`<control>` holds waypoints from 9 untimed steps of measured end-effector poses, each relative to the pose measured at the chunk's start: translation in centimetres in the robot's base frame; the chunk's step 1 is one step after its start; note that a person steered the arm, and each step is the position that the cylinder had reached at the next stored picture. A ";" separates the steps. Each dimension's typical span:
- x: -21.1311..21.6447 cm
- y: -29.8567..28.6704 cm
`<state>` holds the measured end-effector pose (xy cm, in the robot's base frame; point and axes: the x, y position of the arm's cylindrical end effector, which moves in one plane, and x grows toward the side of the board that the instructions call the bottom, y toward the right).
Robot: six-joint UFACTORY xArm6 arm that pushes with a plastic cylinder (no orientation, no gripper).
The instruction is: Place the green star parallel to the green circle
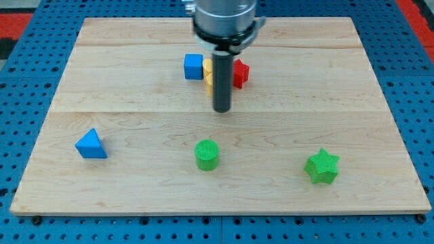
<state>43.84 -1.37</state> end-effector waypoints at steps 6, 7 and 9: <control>12.9 28.0; 14.5 23.5; 14.0 18.4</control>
<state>57.79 17.07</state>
